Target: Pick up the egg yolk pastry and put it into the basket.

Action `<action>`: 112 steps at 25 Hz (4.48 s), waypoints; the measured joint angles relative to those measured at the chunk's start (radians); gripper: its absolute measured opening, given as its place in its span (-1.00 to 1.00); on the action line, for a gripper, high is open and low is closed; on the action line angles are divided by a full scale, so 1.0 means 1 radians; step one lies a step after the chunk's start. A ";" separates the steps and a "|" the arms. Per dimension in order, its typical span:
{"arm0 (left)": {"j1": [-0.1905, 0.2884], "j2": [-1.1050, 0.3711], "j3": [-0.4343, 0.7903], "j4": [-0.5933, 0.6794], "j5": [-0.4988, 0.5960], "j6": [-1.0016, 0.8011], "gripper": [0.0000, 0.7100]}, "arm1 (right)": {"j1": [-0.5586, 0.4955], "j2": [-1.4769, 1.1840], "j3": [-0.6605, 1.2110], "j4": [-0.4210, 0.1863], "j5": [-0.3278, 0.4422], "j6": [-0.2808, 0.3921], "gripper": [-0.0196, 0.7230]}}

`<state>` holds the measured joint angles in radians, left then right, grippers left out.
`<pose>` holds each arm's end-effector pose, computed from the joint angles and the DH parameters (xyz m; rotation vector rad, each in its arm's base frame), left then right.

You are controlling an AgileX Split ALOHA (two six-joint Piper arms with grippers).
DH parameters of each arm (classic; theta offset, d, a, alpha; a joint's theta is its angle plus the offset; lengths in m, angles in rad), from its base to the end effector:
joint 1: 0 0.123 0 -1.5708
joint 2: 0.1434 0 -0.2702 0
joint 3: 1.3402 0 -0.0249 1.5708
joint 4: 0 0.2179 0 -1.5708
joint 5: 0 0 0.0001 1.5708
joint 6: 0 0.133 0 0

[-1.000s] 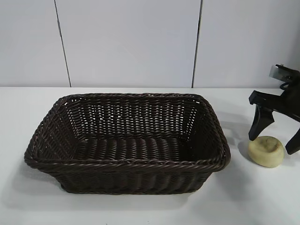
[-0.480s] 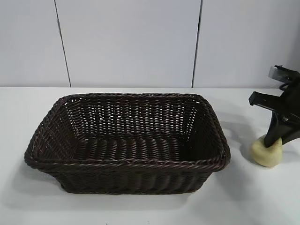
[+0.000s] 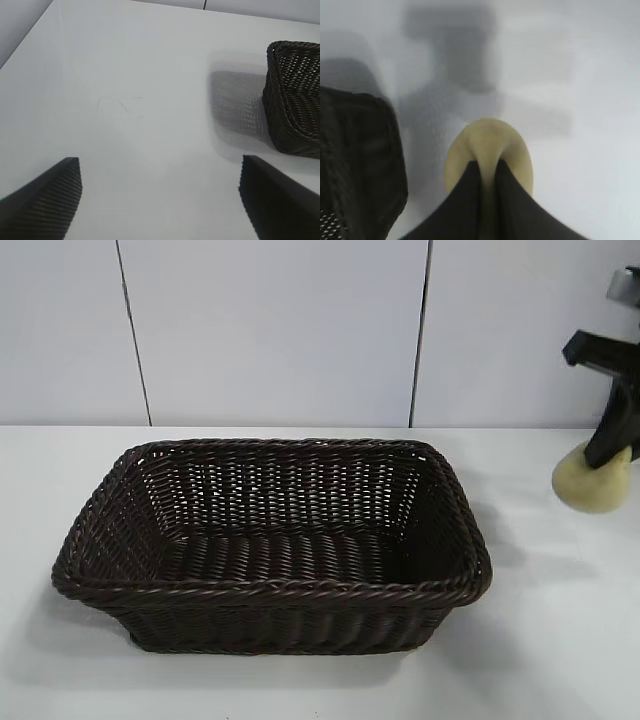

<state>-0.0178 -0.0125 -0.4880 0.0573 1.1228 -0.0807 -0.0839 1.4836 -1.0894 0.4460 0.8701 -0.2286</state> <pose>0.0140 0.0066 0.2321 -0.0710 2.1033 0.0101 0.2870 0.0199 0.2373 0.1034 2.6616 0.4474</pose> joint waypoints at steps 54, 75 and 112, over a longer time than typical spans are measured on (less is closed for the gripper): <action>0.000 0.000 0.000 0.000 0.000 0.000 0.76 | 0.611 0.299 -0.039 0.193 -0.347 0.101 0.51; 0.000 0.000 0.000 0.000 0.000 0.000 0.76 | 0.475 0.299 -0.443 -0.339 0.219 0.363 0.51; 0.000 0.000 0.000 0.000 0.000 0.000 0.76 | 0.096 -0.250 0.082 -0.493 0.347 0.311 0.51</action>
<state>-0.0178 -0.0125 -0.4880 0.0573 1.1228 -0.0807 0.0124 1.2335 -1.0069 -0.0474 1.2167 0.0822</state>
